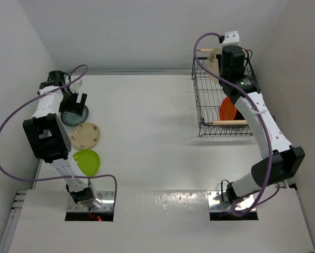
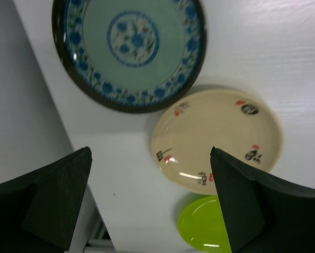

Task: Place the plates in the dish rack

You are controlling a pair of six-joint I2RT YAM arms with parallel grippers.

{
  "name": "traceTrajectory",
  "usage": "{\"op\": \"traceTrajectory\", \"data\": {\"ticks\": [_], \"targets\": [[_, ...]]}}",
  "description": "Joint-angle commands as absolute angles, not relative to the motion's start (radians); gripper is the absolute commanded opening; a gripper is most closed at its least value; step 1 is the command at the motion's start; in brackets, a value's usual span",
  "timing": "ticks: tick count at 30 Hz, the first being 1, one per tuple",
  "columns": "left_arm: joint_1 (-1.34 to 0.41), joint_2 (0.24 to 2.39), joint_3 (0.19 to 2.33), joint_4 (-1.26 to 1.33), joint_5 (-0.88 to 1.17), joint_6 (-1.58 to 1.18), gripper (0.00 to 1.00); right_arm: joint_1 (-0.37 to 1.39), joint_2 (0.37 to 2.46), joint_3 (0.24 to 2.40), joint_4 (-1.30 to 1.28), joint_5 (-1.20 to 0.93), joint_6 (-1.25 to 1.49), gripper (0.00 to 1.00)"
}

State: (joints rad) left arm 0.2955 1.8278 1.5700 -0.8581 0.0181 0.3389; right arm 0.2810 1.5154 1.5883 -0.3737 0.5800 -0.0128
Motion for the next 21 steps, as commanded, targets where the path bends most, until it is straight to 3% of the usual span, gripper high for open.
{"op": "traceTrajectory", "data": {"ticks": [1, 7, 21], "targets": [[0.362, 1.755, 1.533, -0.887, 0.029, 0.35, 1.0, 0.226, 1.514, 1.546, -0.318, 0.75, -0.222, 0.0], [0.44, 1.737, 1.454, -0.919, 0.054, 0.382, 0.99, 0.187, 1.529, 1.353, -0.259, 0.721, -0.244, 0.0], [0.52, 1.775, 1.374, -0.882, 0.072, 0.391, 0.94, 0.17, 1.621, 1.172, -0.19, 0.756, -0.192, 0.0]]}}
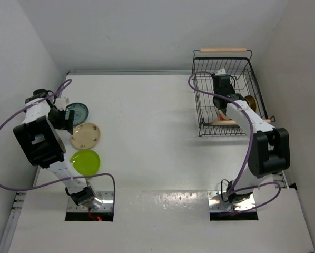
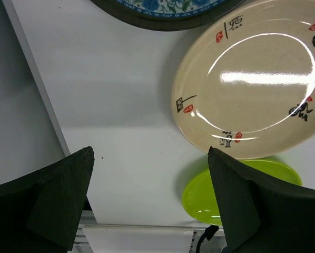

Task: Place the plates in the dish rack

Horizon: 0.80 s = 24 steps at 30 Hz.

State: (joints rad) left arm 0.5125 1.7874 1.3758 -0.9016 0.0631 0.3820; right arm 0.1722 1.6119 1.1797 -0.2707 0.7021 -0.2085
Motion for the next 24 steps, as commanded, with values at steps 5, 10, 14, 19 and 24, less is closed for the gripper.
{"op": "traceTrajectory", "data": {"ticks": [5, 10, 14, 19, 24], "targets": [[0.52, 1.784, 1.365, -0.882, 0.072, 0.382, 0.94, 0.173, 1.637, 1.164, -0.244, 0.765, -0.089, 0.0], [0.52, 1.793, 1.365, -0.882, 0.081, 0.382, 0.93, 0.186, 1.652, 1.167, -0.311, 0.767, 0.027, 0.0], [0.52, 1.802, 1.356, -0.882, 0.123, 0.382, 0.93, 0.195, 1.67, 1.192, -0.377, 0.744, 0.046, 0.05], [0.52, 1.812, 1.327, -0.882, 0.167, 0.382, 0.9, 0.213, 1.661, 1.215, -0.385, 0.715, 0.032, 0.23], [0.52, 1.841, 1.281, -0.873, 0.176, 0.409, 0.87, 0.216, 1.652, 1.262, -0.402, 0.718, 0.028, 0.44]]}}
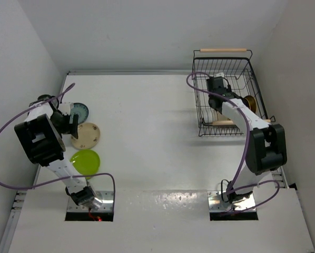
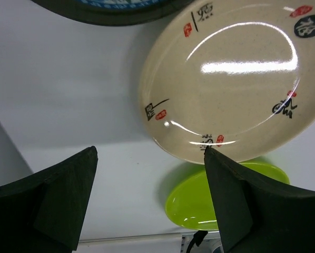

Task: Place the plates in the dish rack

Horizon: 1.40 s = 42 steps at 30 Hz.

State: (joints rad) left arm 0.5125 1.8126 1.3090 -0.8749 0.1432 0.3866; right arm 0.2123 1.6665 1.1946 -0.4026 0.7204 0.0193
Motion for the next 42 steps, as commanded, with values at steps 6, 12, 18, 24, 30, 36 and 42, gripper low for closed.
{"op": "traceTrajectory", "data": {"ticks": [6, 12, 18, 24, 30, 36, 42], "targets": [[0.52, 1.907, 1.23, -0.811, 0.147, 0.41, 0.82, 0.221, 1.594, 1.307, -0.403, 0.701, 0.008, 0.51], [0.52, 1.96, 1.243, -0.788, 0.239, 0.41, 0.45, 0.241, 1.514, 1.31, -0.385, 0.689, 0.009, 0.65], [0.499, 1.927, 1.298, -0.851, 0.396, 0.429, 0.0, 0.278, 1.442, 1.321, -0.394, 0.64, -0.06, 0.89], [0.408, 1.888, 1.408, -0.92, 0.546, 0.459, 0.0, 0.327, 1.404, 1.368, -0.434, 0.415, -0.022, 0.99], [0.223, 1.856, 1.615, -1.0, 0.727, 0.471, 0.0, 0.42, 1.431, 1.411, -0.431, 0.097, 0.066, 0.99], [-0.004, 1.804, 1.77, -1.098, 0.892, 0.572, 0.0, 0.501, 1.558, 1.424, -0.234, -0.364, 0.258, 0.99], [-0.098, 1.779, 1.854, -1.189, 0.991, 0.656, 0.0, 0.529, 1.683, 1.446, -0.149, -0.466, 0.382, 0.87]]}}
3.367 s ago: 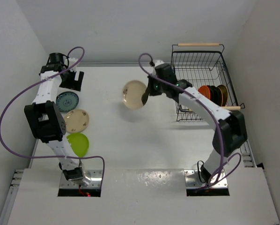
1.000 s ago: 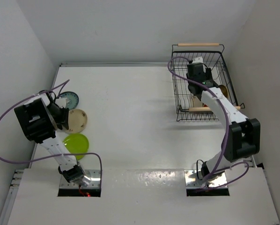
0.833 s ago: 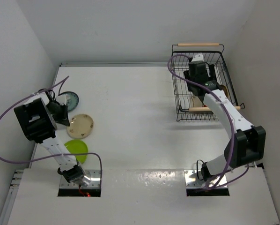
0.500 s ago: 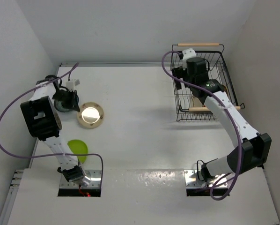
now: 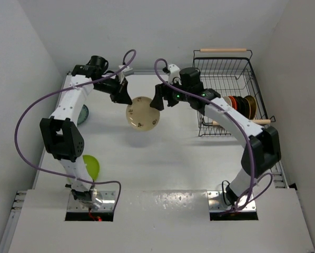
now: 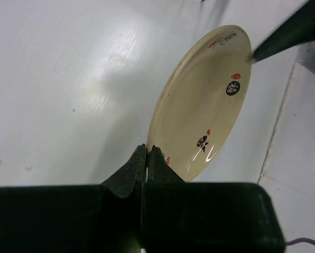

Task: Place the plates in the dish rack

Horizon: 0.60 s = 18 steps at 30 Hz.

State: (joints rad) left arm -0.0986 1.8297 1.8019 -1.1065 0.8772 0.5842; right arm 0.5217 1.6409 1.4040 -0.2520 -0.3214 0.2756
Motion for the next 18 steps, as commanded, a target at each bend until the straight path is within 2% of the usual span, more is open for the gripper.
{"op": "traceTrajectory", "data": {"ticks": [1, 3, 4, 6, 7, 8, 9, 10, 12, 13, 14, 16, 17, 18], "targets": [[-0.098, 1.779, 1.855, -1.204, 1.018, 0.67, 0.0, 0.532, 1.706, 1.448, -0.149, -0.483, 0.388, 0.84], [-0.098, 1.77, 1.867, -1.241, 1.038, 0.693, 0.0, 0.538, 1.726, 1.447, -0.153, -0.485, 0.396, 0.74], [-0.098, 1.77, 1.867, -1.241, 1.039, 0.693, 0.0, 0.54, 1.735, 1.445, -0.161, -0.488, 0.403, 0.57], [-0.098, 1.759, 1.867, -1.241, 1.026, 0.693, 0.0, 0.538, 1.741, 1.437, -0.152, -0.509, 0.42, 0.37], [-0.098, 1.759, 1.867, -1.241, 1.017, 0.693, 0.0, 0.538, 1.733, 1.431, -0.128, -0.517, 0.425, 0.17], [-0.098, 1.759, 1.867, -1.241, 0.993, 0.693, 0.0, 0.54, 1.723, 1.418, -0.118, -0.515, 0.425, 0.07], [-0.098, 1.759, 1.867, -1.226, 0.976, 0.675, 0.0, 0.538, 1.715, 1.41, -0.112, -0.515, 0.428, 0.0], [-0.098, 1.759, 1.867, -1.21, 0.913, 0.632, 0.04, 0.537, 1.695, 1.407, -0.112, -0.488, 0.425, 0.0], [-0.098, 1.759, 1.881, -1.2, 0.824, 0.618, 0.32, 0.529, 1.66, 1.407, -0.132, -0.428, 0.394, 0.0], [-0.098, 1.759, 1.896, -1.216, 0.719, 0.63, 0.6, 0.523, 1.634, 1.408, -0.161, -0.396, 0.384, 0.0], [-0.085, 1.759, 1.896, -1.232, 0.671, 0.647, 0.7, 0.517, 1.606, 1.416, -0.176, -0.282, 0.342, 0.0], [-0.027, 1.737, 1.896, -1.272, 0.609, 0.707, 0.85, 0.508, 1.585, 1.448, -0.233, -0.198, 0.296, 0.0], [0.003, 1.727, 1.875, -1.272, 0.556, 0.725, 0.95, 0.483, 1.548, 1.462, -0.292, -0.06, 0.272, 0.0], [0.03, 1.718, 1.824, -1.281, 0.528, 0.751, 0.97, 0.47, 1.539, 1.497, -0.314, -0.014, 0.252, 0.0]]}}
